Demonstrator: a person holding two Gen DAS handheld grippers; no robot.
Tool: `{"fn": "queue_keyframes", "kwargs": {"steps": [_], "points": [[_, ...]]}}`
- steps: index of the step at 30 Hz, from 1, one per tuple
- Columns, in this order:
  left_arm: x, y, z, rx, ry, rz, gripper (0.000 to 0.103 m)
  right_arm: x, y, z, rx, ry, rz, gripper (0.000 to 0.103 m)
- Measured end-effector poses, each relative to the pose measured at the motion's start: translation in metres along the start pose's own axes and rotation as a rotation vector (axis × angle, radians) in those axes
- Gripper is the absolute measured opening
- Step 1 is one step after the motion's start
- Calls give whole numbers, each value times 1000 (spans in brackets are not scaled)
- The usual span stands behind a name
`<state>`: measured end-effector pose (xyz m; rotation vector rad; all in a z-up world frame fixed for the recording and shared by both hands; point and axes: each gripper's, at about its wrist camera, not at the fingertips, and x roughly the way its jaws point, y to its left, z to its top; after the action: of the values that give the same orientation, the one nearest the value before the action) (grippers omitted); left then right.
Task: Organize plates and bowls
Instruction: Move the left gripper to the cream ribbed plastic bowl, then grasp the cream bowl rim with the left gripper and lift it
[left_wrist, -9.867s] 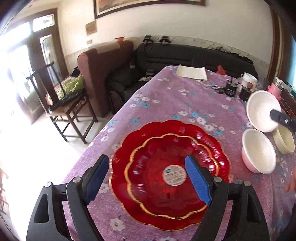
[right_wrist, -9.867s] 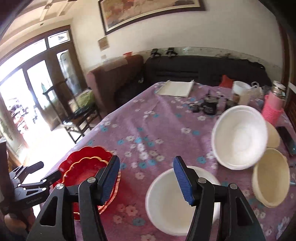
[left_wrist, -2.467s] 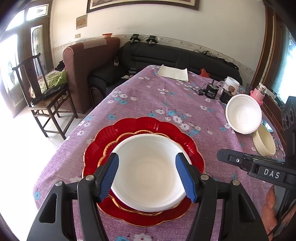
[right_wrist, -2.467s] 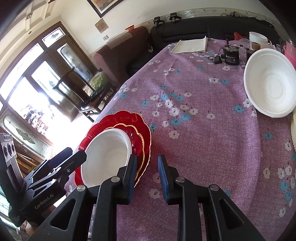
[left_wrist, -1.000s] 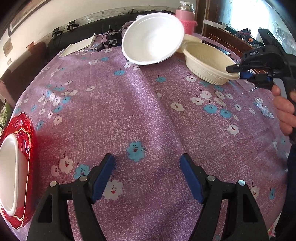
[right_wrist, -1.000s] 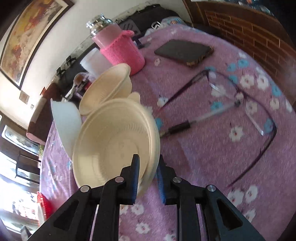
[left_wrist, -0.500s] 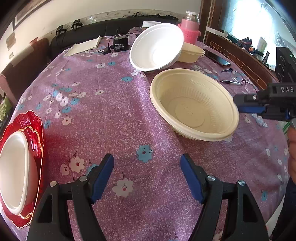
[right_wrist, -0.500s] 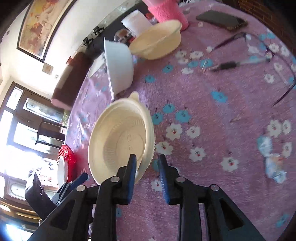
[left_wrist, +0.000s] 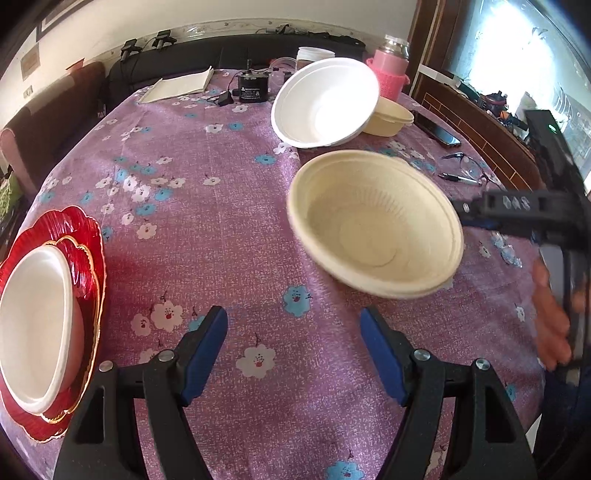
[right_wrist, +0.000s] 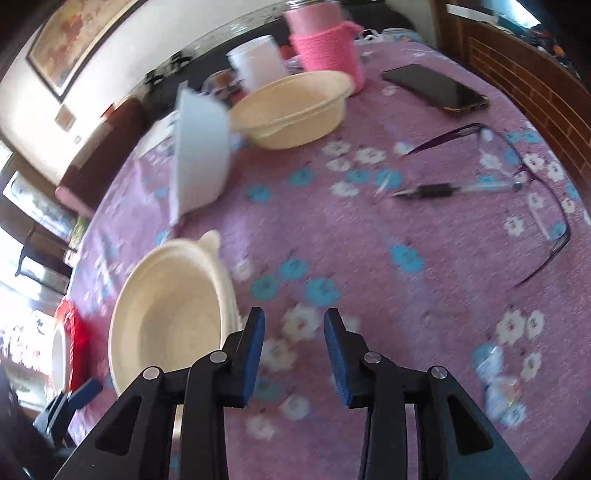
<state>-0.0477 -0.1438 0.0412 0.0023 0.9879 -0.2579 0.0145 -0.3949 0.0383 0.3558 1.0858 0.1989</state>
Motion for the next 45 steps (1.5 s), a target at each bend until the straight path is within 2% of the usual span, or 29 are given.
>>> {"fn": "queue_keyframes", "kwargs": {"steps": [4, 6, 12, 17, 20, 24, 25, 28, 33, 34, 35, 36, 37, 39, 40, 45], "points": [[-5, 6, 1, -10, -9, 5, 74, -2, 24, -28, -75, 70, 86, 36], [-8, 10, 0, -17, -9, 10, 74, -6, 23, -33, -90, 88, 114, 36], [-16, 18, 0, -48, -24, 12, 74, -29, 4, -17, -28, -14, 91, 36], [-19, 21, 1, -73, -26, -9, 73, -19, 19, -2, -53, -23, 140, 36], [-18, 21, 5, -92, -13, -49, 66, -9, 27, 2, -66, -27, 136, 36], [-17, 18, 12, -95, -19, -62, 41, -3, 30, 4, -82, -28, 157, 36], [-15, 17, 13, -94, -15, -69, 38, -2, 30, 3, -88, -28, 156, 36], [-7, 13, 19, -98, 10, -97, 37, 1, 27, 3, -84, -31, 153, 36], [7, 13, 29, -120, 17, -73, 41, 8, 25, 2, -84, -12, 167, 35], [9, 14, 31, -126, 19, -77, 41, 10, 26, 1, -87, -7, 170, 28], [14, 14, 34, -127, 23, -70, 41, 12, 27, 0, -93, 0, 170, 17], [18, 12, 36, -120, 28, -64, 40, 14, 27, -1, -87, 8, 169, 13], [23, 10, 37, -110, 33, -64, 39, 15, 26, -2, -78, 13, 167, 11], [29, 7, 38, -106, 40, -75, 24, 17, 24, -4, -71, 20, 172, 11], [30, 3, 38, -94, 38, -75, 21, 16, 23, -4, -62, 20, 180, 11], [22, -15, 34, 3, -16, 68, 20, 10, 23, -9, -42, 24, 204, 11]]}}
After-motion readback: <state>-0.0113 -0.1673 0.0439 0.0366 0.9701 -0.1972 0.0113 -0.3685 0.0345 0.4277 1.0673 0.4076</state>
